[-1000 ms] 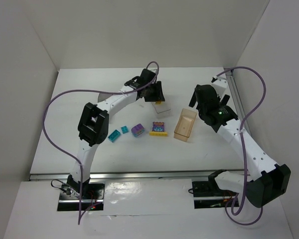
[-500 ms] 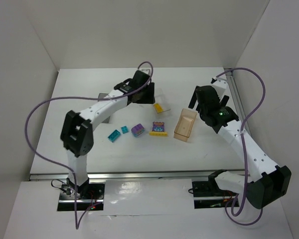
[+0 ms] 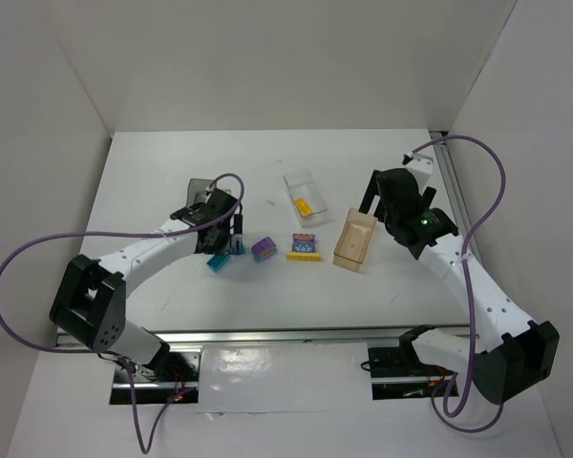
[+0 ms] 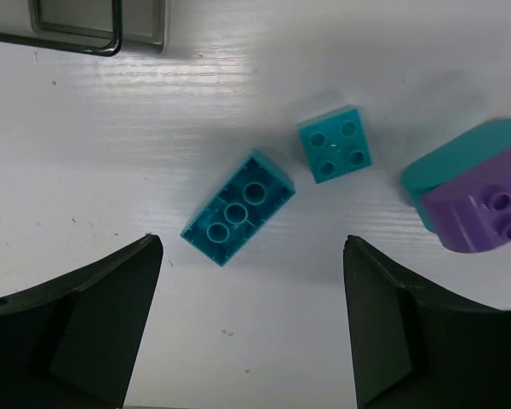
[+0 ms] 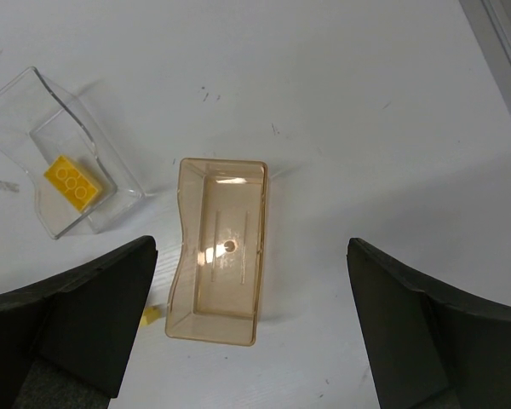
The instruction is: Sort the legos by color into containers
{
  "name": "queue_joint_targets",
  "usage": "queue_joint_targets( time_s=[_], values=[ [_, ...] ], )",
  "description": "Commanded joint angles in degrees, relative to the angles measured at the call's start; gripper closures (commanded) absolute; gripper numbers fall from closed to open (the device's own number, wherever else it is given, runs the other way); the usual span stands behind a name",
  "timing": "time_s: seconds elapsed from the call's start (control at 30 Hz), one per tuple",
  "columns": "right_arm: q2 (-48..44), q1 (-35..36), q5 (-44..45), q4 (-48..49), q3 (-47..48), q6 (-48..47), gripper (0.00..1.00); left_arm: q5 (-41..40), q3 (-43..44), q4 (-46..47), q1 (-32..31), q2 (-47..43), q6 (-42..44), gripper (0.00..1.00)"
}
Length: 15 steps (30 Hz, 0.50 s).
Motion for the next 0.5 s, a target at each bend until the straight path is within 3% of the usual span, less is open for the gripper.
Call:
queue_joint_targets(
  time_s=[0.0, 0.47],
  values=[
    [0.3, -0.4, -1.1, 2.6, -0.5, -0.5, 0.00, 2.8, -2.0, 5.4, 3.0, -1.6, -0.4, 0.09],
    [0.3, -0.4, -1.7, 2.6, -1.5, -0.5, 0.00, 6.5, -2.0, 7.8, 4.8, 6.4, 0.7, 0.13]
  ],
)
